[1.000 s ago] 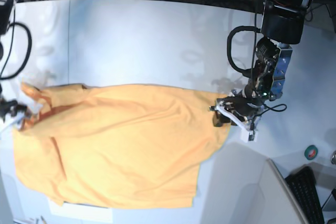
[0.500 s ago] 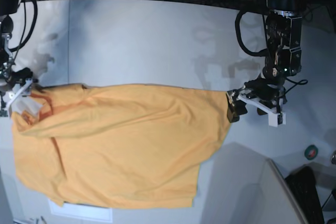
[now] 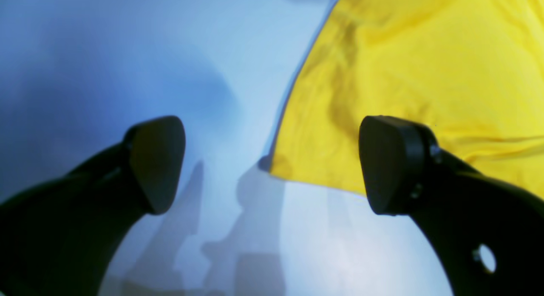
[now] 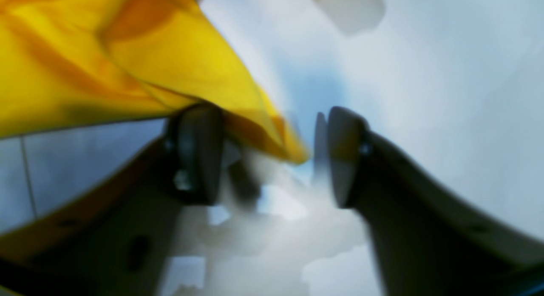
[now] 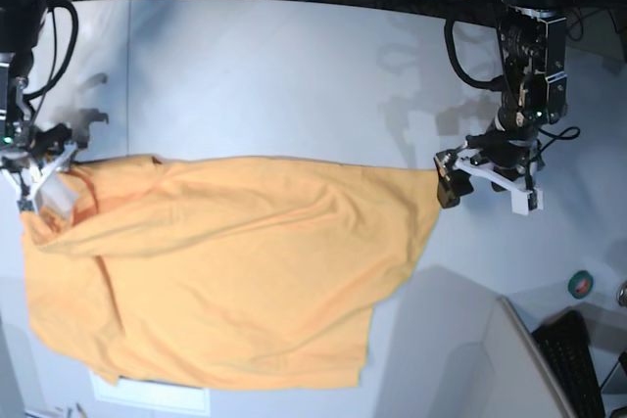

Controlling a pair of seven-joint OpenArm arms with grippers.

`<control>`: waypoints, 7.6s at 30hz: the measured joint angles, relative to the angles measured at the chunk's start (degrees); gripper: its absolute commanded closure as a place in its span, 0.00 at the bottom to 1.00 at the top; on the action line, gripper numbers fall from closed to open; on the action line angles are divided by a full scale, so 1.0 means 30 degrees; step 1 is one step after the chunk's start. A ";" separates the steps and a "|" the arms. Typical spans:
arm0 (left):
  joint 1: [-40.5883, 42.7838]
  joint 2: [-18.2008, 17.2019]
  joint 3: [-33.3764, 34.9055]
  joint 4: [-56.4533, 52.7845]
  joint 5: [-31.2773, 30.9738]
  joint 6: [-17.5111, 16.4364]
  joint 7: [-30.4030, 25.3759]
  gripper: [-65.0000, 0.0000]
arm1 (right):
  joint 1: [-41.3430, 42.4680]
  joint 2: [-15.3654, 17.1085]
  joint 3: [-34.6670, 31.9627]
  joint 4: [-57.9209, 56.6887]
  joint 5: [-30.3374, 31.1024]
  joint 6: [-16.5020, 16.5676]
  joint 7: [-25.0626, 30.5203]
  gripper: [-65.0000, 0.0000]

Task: Layout the t-shirt on the table in an organized manner, then fold the t-shirt properly
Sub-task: 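Pull the held shirt corners apart with both grippers to stretch it flat, then release and regrasp the shirt edge with both grippers, then drag the grasped shirt edge toward the robot with both grippers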

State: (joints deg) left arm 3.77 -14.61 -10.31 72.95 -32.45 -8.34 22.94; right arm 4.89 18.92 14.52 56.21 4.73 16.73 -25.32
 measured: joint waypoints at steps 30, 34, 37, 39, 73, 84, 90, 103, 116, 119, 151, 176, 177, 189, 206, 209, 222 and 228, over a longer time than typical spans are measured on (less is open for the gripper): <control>-0.1770 0.2812 -0.1800 -0.3767 0.0168 0.0073 0.0554 1.00 | -0.3599 -0.1727 0.3555 0.6492 -0.0204 0.2346 -0.3235 1.00; 0.0066 0.1865 -0.1523 -0.0466 0.0182 0.0102 0.1741 1.00 | -0.5770 -0.2849 0.4896 1.0965 -0.0080 0.4554 -0.5362 1.00; 0.1566 0.2004 -0.1515 0.1435 0.0124 0.0058 0.1749 1.00 | -0.7009 -0.4306 0.5778 1.2743 -0.0022 0.5617 -0.7067 1.00; 0.2579 0.2135 -0.1472 0.2419 0.0109 0.0073 0.1880 1.00 | -0.7941 -0.4874 0.6339 1.3515 -0.0058 0.6295 -0.7759 1.00; 0.4510 0.1931 -0.1559 0.3439 0.0168 0.0153 0.1880 1.00 | -0.4051 -0.4342 1.2298 0.7541 0.2674 0.7825 -0.9085 0.52; 0.4575 0.1960 -0.1552 0.3439 0.0160 0.0146 0.1872 1.00 | -0.3738 -0.3694 1.2335 0.4459 0.2419 0.6280 -0.7664 0.53; 0.4561 0.1953 -0.1552 0.3439 0.0160 0.0146 0.1865 1.00 | -0.3920 -0.4175 1.2335 0.4619 0.2594 0.6273 -0.7351 0.75; 0.6477 0.1588 -0.1552 0.4983 0.0153 0.0087 0.1814 1.00 | -0.6098 -0.5493 1.3588 1.0885 0.2390 0.7650 -1.1118 1.00; 0.8174 0.1486 -0.2025 0.6244 0.0080 -0.0109 0.1785 1.00 | -0.7002 -0.6047 1.3486 1.1519 0.2579 0.7723 -1.1023 1.00; 0.8845 0.1523 -0.3191 0.6273 0.0080 -0.0131 0.1996 1.00 | -0.7504 -0.6091 1.3478 1.1519 0.2448 0.7737 -1.1147 1.00; 0.3308 0.1945 -0.3286 0.5355 0.0168 0.0153 0.4648 1.00 | -0.1727 -0.6040 1.0018 1.2021 0.0452 0.6747 -1.1548 1.00; -0.1078 0.2106 -0.3118 0.0838 0.0131 0.0138 0.2987 1.00 | 0.2630 -0.5989 1.0171 0.6943 -0.3067 0.6717 -0.9041 1.00; -0.1231 0.2208 -0.3126 0.0321 0.0182 0.0146 0.2572 1.00 | 0.2871 -0.5989 1.0163 0.6666 -0.3038 0.6717 -0.9041 1.00; -0.2499 0.2368 -0.3118 -0.1479 0.0219 0.0226 0.2127 1.00 | 0.3592 -0.5472 1.0163 0.4554 -0.3024 0.5421 -0.7380 1.00; -0.3279 0.2273 -0.1421 -0.1486 0.0160 0.0219 0.2040 1.00 | 0.3752 -0.5246 1.0163 0.3257 -0.3096 0.5399 -0.6054 0.94; -0.3351 0.2266 -0.1428 -0.1486 0.0153 0.0226 0.2091 0.84 | 0.3825 -0.5115 1.0790 0.3257 -0.2987 0.5399 -0.5974 0.58; -0.0415 0.2353 -0.3672 0.2455 0.0007 0.0131 0.1202 0.09 | 0.0889 -0.6105 1.3894 0.9457 -0.3104 0.5362 -0.5166 0.50; 0.2251 0.3177 -0.4058 0.2091 0.0087 0.0146 0.0758 0.09 | -0.0270 -0.7970 1.7988 1.0448 0.0437 0.5370 -0.5676 0.44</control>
State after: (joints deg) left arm 10.52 -5.08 -22.48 79.22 -32.18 -7.90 25.21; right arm 4.08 -4.99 68.49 87.55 6.04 32.84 -42.35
